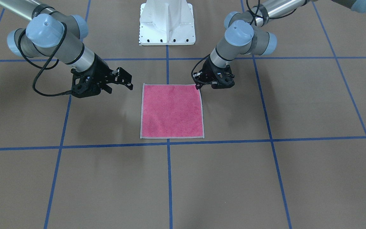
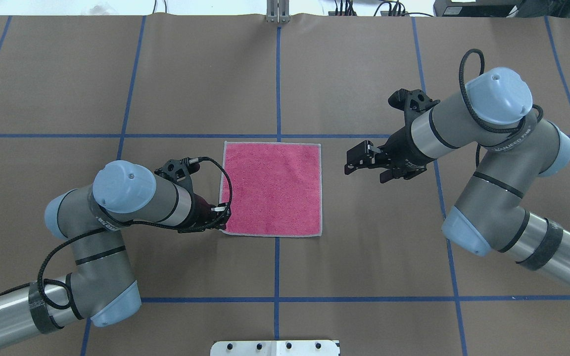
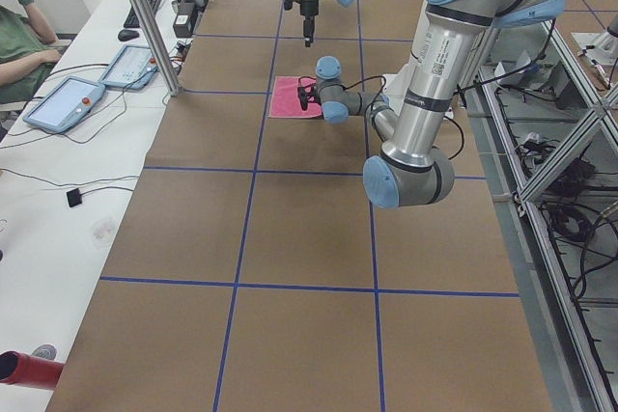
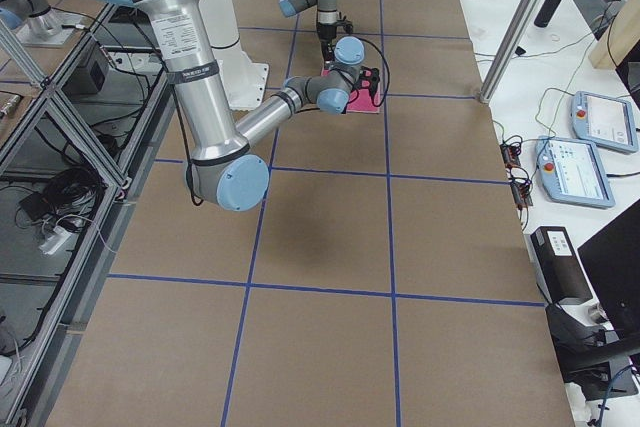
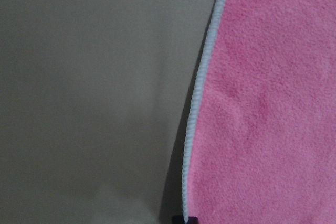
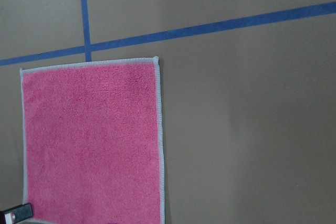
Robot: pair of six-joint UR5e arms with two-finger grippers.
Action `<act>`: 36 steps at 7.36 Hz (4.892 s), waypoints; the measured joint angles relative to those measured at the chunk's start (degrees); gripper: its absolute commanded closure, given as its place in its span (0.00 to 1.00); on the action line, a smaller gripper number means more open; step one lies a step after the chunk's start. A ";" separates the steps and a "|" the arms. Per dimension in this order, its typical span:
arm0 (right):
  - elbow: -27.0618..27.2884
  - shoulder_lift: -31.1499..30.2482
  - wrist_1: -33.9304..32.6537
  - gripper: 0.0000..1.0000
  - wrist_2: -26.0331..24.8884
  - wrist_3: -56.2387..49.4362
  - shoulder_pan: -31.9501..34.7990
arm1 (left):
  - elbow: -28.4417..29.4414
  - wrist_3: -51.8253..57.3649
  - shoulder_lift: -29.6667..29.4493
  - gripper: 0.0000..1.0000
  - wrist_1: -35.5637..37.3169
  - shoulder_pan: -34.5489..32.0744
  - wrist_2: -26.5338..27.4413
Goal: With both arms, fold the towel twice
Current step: 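Lower the left gripper onto the towel edge nearest it while the right gripper approaches, then lower the right gripper onto the towel edge nearest it, then grasp the towel edges with both grippers and lift them up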
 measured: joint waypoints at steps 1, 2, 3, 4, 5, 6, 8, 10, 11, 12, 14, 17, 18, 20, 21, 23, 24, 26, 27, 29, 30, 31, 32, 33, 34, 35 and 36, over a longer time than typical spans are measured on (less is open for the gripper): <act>-0.28 1.08 -0.04 0.05 -3.17 2.33 -2.49 | -0.08 -0.06 0.00 1.00 0.00 0.00 0.00; -1.05 1.88 -0.07 0.05 -6.10 3.57 -4.88 | -0.15 -0.11 0.00 1.00 0.01 0.00 0.00; -2.54 2.72 -0.10 0.06 -8.23 4.03 -6.79 | -0.17 -0.13 -0.03 1.00 0.00 0.00 0.00; -3.90 3.22 -0.09 0.06 -9.20 4.16 -7.98 | -0.14 -0.12 -0.06 1.00 0.00 0.01 0.00; -4.68 3.40 -0.09 0.06 -9.55 4.22 -8.74 | -0.14 -0.11 -0.08 1.00 0.00 0.03 0.00; -5.13 3.45 -0.13 0.06 -9.67 4.30 -9.29 | -0.18 -0.11 -0.09 1.00 0.00 0.03 0.00; -5.33 3.50 -0.17 0.15 -9.72 4.45 -10.26 | -0.23 -0.07 -0.09 1.00 0.00 0.03 -0.01; -5.41 3.54 -0.37 0.28 -9.73 4.53 -10.96 | -0.23 -0.09 -0.09 1.00 0.01 0.01 -0.04; -5.42 3.51 -0.49 0.35 -9.73 4.55 -11.20 | -0.23 -0.08 -0.09 1.00 0.00 -0.01 -0.04; -5.51 3.49 -0.60 0.35 -9.75 4.58 -11.36 | -0.23 -0.07 -0.09 1.00 0.00 -0.03 -0.05; -5.83 3.49 -0.69 0.36 -9.79 4.63 -11.54 | -0.33 -0.06 -0.04 1.00 0.00 -0.05 -0.07; -6.43 3.52 -0.65 1.00 -9.73 4.77 -11.64 | -0.40 -0.06 -0.01 1.00 0.00 -0.05 -0.09; -6.44 3.53 -0.63 1.00 -9.73 4.77 -11.63 | -0.40 -0.06 0.00 1.00 0.01 -0.05 -0.07; -6.22 3.47 -0.54 1.00 -9.76 5.64 -11.62 | -0.41 -0.06 -0.02 1.00 0.01 -0.05 -0.07; -6.08 3.45 -0.43 1.00 -9.75 7.57 -11.60 | -0.41 -0.06 -0.17 1.00 0.00 -0.05 -0.08; -5.28 3.47 -0.21 1.00 -9.61 10.80 -11.31 | -0.52 -0.26 -1.19 1.00 0.12 -0.05 -0.09; -4.45 3.50 -0.18 1.00 -9.41 11.99 -10.72 | -0.65 -0.45 -1.86 1.00 0.15 -0.23 -0.09; -3.11 3.55 0.21 1.00 -9.25 13.38 -8.75 | -0.77 -0.51 -2.87 1.00 0.10 -1.91 -0.15; -3.28 3.68 0.39 1.00 -9.32 13.69 -7.53 | -0.73 -0.51 -3.23 1.00 0.10 -3.39 -0.19; -6.84 6.52 0.52 1.00 -9.44 13.78 -5.48 | -0.18 -0.44 -3.67 1.00 -0.12 -5.70 -0.20; -9.06 8.35 0.54 1.00 -9.48 13.77 -4.60 | 0.91 -0.42 -4.26 1.00 -0.22 -6.42 -0.19; -10.52 9.42 0.57 1.00 -9.50 13.69 -3.74 | 2.77 -0.43 -5.46 1.00 -0.29 -7.12 -0.18; -11.29 9.85 0.61 1.00 -9.50 13.59 -2.96 | 4.58 -0.47 -6.60 1.00 -0.33 -7.75 -0.18; -11.70 10.00 0.62 1.00 -9.53 13.51 -2.34 | 5.95 -0.49 -7.30 1.00 -0.34 -8.36 -0.18; -12.37 10.04 0.83 1.00 -9.56 13.38 -1.86 | 6.94 -0.50 -7.68 1.00 -0.35 -9.13 -0.18; -13.99 10.19 2.13 1.00 -9.62 13.28 -1.48 | 7.55 -0.50 -7.81 1.00 -0.35 -9.81 -0.18; -16.56 10.46 4.79 1.00 -9.68 13.24 -1.03 | 8.11 -0.50 -7.85 1.00 -0.37 -10.18 -0.16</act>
